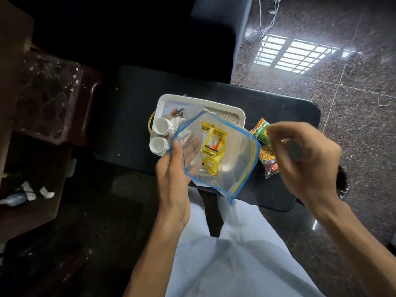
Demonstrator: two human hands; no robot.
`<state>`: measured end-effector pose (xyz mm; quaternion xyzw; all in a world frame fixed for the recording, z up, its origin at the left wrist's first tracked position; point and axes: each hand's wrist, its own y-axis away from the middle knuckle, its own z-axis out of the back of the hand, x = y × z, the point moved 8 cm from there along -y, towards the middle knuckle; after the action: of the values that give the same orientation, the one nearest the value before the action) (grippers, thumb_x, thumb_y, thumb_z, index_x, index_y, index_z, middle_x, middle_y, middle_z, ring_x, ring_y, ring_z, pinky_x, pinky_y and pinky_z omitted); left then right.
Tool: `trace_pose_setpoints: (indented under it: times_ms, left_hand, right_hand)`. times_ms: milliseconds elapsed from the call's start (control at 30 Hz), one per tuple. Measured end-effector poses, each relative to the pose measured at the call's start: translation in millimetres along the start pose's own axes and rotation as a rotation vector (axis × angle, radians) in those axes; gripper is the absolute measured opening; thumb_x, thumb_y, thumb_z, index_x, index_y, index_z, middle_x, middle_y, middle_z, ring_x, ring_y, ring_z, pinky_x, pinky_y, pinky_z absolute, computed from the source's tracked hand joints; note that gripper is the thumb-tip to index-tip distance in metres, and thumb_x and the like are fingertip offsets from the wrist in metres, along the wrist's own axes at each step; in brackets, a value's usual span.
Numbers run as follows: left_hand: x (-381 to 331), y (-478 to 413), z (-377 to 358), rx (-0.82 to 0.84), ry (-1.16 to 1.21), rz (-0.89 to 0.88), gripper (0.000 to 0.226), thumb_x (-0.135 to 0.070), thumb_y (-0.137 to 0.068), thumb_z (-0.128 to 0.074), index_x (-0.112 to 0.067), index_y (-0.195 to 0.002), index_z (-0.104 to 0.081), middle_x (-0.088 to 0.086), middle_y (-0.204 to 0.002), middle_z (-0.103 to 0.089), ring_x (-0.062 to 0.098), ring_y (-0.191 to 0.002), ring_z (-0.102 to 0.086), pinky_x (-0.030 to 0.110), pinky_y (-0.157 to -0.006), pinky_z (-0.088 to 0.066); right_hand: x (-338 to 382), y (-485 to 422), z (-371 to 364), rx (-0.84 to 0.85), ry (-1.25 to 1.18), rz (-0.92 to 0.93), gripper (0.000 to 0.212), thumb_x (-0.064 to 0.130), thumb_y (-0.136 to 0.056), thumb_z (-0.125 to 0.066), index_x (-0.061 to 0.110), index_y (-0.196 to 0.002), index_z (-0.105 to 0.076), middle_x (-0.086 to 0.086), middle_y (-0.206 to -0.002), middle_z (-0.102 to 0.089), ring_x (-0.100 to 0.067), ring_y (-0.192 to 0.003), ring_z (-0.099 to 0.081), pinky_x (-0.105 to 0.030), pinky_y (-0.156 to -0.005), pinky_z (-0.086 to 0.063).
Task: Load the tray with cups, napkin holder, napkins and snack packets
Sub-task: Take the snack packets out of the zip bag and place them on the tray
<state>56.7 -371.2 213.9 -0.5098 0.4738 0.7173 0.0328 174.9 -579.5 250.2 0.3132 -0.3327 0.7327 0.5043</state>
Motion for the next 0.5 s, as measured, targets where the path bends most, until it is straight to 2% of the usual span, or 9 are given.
trace_pose_setpoints:
  times_ms: [33, 100, 167, 200, 300, 367, 433, 500]
  left_hand:
    - [-1, 1, -2, 0.007, -0.006, -0.004, 0.034, -0.03, -0.109, -0.04, -0.017, -0.123, -0.068, 0.003, -0.114, -0.079, 0.013, -0.111, -0.074, 0.038, -0.096, -0.06]
    - [-1, 3, -6, 0.032, -0.02, -0.011, 0.033, -0.029, -0.109, -0.039, -0.021, -0.114, -0.071, 0.003, -0.114, -0.079, 0.011, -0.11, -0.074, 0.037, -0.099, -0.059]
    - [-2, 7, -9, 0.063, -0.047, -0.023, 0.033, -0.028, -0.11, -0.039, -0.026, -0.109, -0.071, 0.0, -0.114, -0.079, 0.01, -0.109, -0.074, 0.038, -0.101, -0.057]
    - [-2, 10, -9, 0.077, -0.055, -0.026, 0.033, -0.028, -0.11, -0.039, -0.027, -0.108, -0.071, -0.003, -0.113, -0.079, 0.009, -0.109, -0.074, 0.038, -0.102, -0.057]
    - [-3, 16, -8, 0.119, -0.072, -0.038, 0.033, -0.028, -0.11, -0.04, -0.031, -0.104, -0.072, -0.01, -0.108, -0.08, 0.008, -0.111, -0.073, 0.041, -0.104, -0.055]
    - [-2, 19, -6, 0.143, -0.078, -0.029, 0.035, -0.027, -0.11, -0.04, -0.029, -0.101, -0.073, -0.009, -0.106, -0.08, 0.008, -0.109, -0.074, 0.043, -0.105, -0.055]
    - [-1, 22, -5, 0.17, -0.093, -0.035, 0.033, -0.027, -0.11, -0.041, -0.026, -0.108, -0.074, -0.002, -0.111, -0.08, 0.011, -0.109, -0.074, 0.048, -0.104, -0.055]
    - [0, 24, -4, 0.183, -0.115, -0.053, 0.033, -0.032, -0.109, -0.043, -0.021, -0.123, -0.071, 0.002, -0.118, -0.078, 0.016, -0.112, -0.073, 0.053, -0.102, -0.056]
  right_hand:
    - [31, 2, -7, 0.136, -0.002, 0.106, 0.011, 0.004, -0.09, -0.067, 0.008, -0.097, -0.074, 0.003, -0.092, -0.07, -0.008, -0.082, -0.064, -0.014, -0.078, -0.05]
    - [61, 14, -43, 0.507, 0.063, 0.216, 0.015, 0.005, -0.089, -0.067, 0.011, -0.102, -0.073, 0.0, -0.097, -0.074, -0.016, -0.086, -0.068, -0.025, -0.077, -0.055]
    - [58, 32, -87, 0.856, 0.313, 0.301, 0.025, 0.002, -0.09, -0.06, 0.01, -0.113, -0.068, -0.007, -0.106, -0.069, -0.027, -0.095, -0.066, -0.036, -0.077, -0.054]
    - [50, 40, -106, 0.951, 0.465, 0.372, 0.028, 0.002, -0.092, -0.054, 0.008, -0.117, -0.063, -0.01, -0.111, -0.064, -0.029, -0.103, -0.062, -0.037, -0.081, -0.052]
    - [21, 51, -147, 1.088, 0.94, 0.5, 0.03, 0.01, -0.101, -0.041, 0.009, -0.126, -0.059, -0.014, -0.125, -0.054, -0.035, -0.123, -0.046, -0.04, -0.098, -0.046]
    - [6, 47, -161, 1.104, 1.181, 0.497, 0.032, 0.016, -0.101, -0.045, 0.014, -0.132, -0.056, -0.014, -0.132, -0.048, -0.039, -0.124, -0.045, -0.04, -0.096, -0.045]
    - [-6, 49, -169, 1.143, 1.356, 0.549, 0.043, 0.017, -0.099, -0.052, 0.016, -0.141, -0.044, -0.016, -0.143, -0.039, -0.038, -0.126, -0.046, -0.039, -0.09, -0.044]
    - [-11, 55, -172, 1.239, 1.366, 0.595, 0.049, 0.013, -0.098, -0.054, 0.015, -0.144, -0.038, -0.016, -0.147, -0.037, -0.036, -0.128, -0.048, -0.039, -0.092, -0.044]
